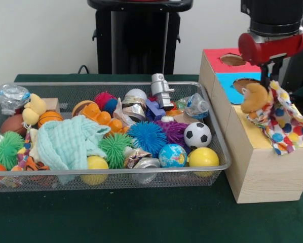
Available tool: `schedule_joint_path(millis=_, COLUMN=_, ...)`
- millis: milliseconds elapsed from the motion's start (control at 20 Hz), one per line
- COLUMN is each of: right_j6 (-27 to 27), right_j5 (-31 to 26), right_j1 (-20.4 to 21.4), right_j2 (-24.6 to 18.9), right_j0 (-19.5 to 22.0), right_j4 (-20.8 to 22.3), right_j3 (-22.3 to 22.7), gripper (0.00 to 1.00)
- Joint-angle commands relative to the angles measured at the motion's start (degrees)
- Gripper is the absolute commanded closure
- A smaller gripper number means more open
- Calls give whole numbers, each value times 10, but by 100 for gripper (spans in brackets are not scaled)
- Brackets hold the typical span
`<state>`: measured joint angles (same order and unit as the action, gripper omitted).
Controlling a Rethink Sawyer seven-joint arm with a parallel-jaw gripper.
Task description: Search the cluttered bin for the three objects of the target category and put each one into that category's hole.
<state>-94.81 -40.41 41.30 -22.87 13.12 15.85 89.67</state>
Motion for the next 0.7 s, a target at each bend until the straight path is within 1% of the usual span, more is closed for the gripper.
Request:
schedule_joint_path(millis=50, right_j6=-110, right_j5=78, right_j1=-9, right_j2=46, right_j0=-38, right_j4=33, right_j3=83, gripper=100)
schedule_joint_path(millis=200, right_j6=-131, right_j5=105, right_j1=-15, right_j2=70, right_j0=-62, right_j4=30, right_j3=90, gripper=100)
schedule_joint_path(millis=350, right_j6=-138, right_j5=121, right_j1=-35, right_j2=91, right_j0=-77, right_j4=20, right_j3=86, gripper=100)
schedule_joint_path(millis=500, right_j6=-118, right_j5=117, right_j1=-60, right_j2=89, right_j0=-69, right_j4=0, right_j3=84, gripper=100)
schedule_joint_path(millis=700, right_j6=-98, right_j5=131, right_j1=-69, right_j2=89, right_j0=-62, right_j4=0, right_j3=83, gripper=100)
